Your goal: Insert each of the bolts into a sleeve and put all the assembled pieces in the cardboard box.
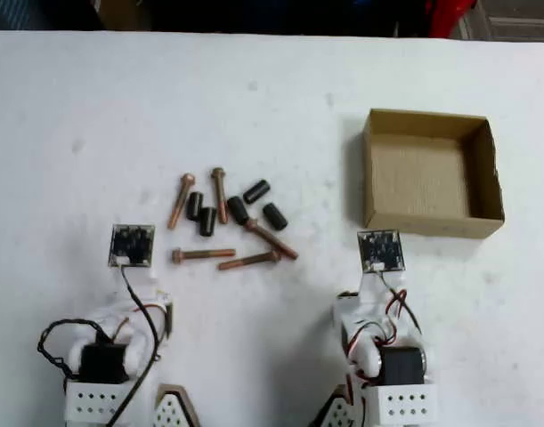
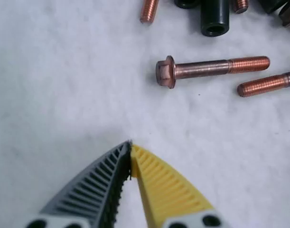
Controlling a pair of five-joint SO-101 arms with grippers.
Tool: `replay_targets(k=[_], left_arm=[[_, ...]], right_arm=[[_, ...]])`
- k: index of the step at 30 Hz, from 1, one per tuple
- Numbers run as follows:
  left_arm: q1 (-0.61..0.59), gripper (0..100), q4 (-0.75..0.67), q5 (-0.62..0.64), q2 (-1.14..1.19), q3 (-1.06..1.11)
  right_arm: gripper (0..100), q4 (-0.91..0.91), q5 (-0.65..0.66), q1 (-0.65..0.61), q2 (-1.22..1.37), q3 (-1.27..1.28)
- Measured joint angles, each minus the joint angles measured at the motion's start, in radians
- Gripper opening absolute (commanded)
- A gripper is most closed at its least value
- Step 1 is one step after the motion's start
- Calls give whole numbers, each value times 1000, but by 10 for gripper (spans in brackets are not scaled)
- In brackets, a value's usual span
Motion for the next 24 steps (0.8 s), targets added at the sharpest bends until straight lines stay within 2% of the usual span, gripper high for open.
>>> replay_targets(k=[9, 14, 17, 21, 24], left_arm=[[0, 24, 0, 0, 0, 0], [0, 24, 0, 0, 0, 0], [0, 24, 0, 0, 0, 0], [0, 24, 0, 0, 0, 0], [0, 24, 0, 0, 0, 0]], right_arm=[[21, -64, 3, 2, 0, 0], [21, -92, 129, 2, 0, 0], [17, -71, 157, 2, 0, 0], [17, -17, 161, -2, 0, 0], [17, -15, 103, -3, 0, 0]])
